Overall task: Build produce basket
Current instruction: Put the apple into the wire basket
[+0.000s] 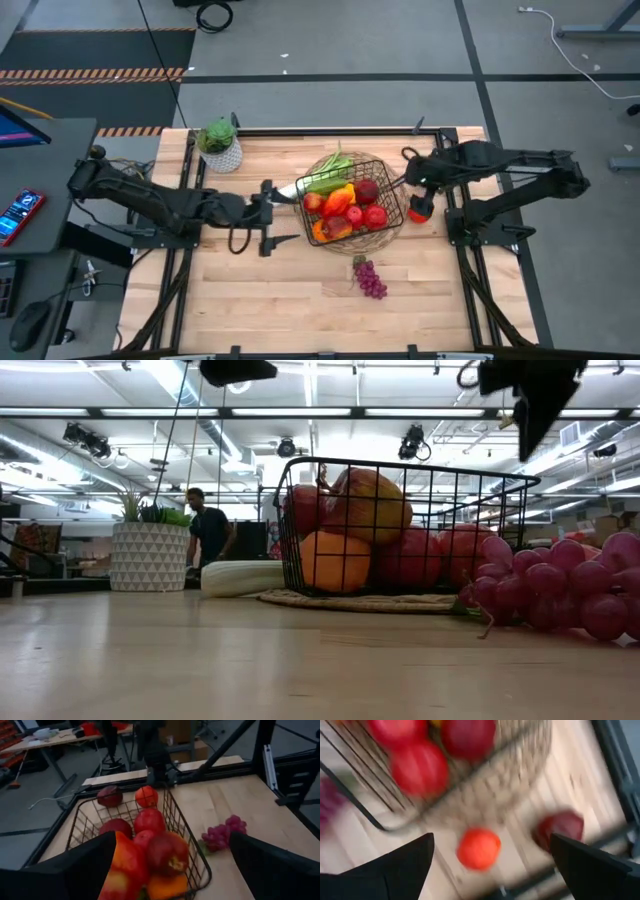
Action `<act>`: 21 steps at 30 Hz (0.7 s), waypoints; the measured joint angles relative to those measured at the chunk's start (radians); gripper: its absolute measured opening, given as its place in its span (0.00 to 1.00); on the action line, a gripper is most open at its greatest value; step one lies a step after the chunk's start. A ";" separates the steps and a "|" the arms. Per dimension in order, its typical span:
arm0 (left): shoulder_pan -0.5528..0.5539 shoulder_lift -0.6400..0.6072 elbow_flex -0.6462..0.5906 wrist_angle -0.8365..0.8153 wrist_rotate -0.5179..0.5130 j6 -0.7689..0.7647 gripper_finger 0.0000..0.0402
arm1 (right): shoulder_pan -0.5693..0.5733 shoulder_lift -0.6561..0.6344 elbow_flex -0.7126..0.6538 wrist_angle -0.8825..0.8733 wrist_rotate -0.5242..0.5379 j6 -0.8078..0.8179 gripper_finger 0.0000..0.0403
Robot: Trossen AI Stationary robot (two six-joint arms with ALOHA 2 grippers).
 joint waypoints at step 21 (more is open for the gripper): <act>-0.231 -0.166 -0.099 -0.045 -0.267 -0.039 0.99 | 0.145 -0.152 -0.476 0.151 0.091 0.251 0.99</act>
